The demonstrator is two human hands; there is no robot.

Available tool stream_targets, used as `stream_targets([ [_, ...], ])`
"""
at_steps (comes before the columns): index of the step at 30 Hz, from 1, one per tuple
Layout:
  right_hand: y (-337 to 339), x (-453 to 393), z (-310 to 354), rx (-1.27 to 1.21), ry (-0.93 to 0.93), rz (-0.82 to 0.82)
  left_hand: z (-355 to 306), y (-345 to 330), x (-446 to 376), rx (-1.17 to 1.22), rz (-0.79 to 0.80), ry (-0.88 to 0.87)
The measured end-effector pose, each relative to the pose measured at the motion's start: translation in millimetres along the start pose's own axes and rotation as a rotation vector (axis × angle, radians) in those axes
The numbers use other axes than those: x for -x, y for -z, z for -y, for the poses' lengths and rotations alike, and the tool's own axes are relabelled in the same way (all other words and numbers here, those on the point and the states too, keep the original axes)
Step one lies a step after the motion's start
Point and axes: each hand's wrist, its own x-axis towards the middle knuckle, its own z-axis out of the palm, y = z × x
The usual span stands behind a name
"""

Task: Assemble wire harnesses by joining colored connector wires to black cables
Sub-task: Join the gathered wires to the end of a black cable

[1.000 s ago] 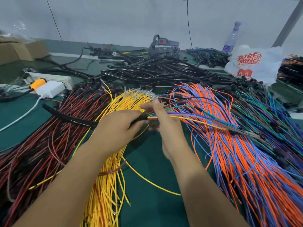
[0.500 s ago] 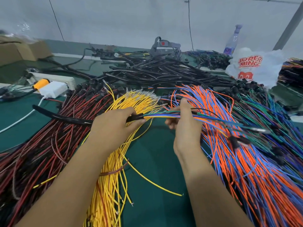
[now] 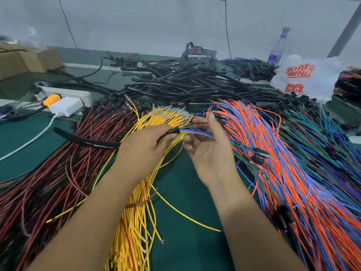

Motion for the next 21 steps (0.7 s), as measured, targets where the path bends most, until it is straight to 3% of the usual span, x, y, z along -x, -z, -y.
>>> stream_targets([
  [3,1,0,2,-0.05,0.006,-0.057,0,2,0,-0.07,-0.012,0.029],
  [10,2,-3,1,0.262,0.257,-0.247,7,-3,2,-0.236,0.094,0.014],
  [21,-3,-6,-11,0.458,0.262,-0.163,4,-1,5,-0.152,0.081,-0.016],
])
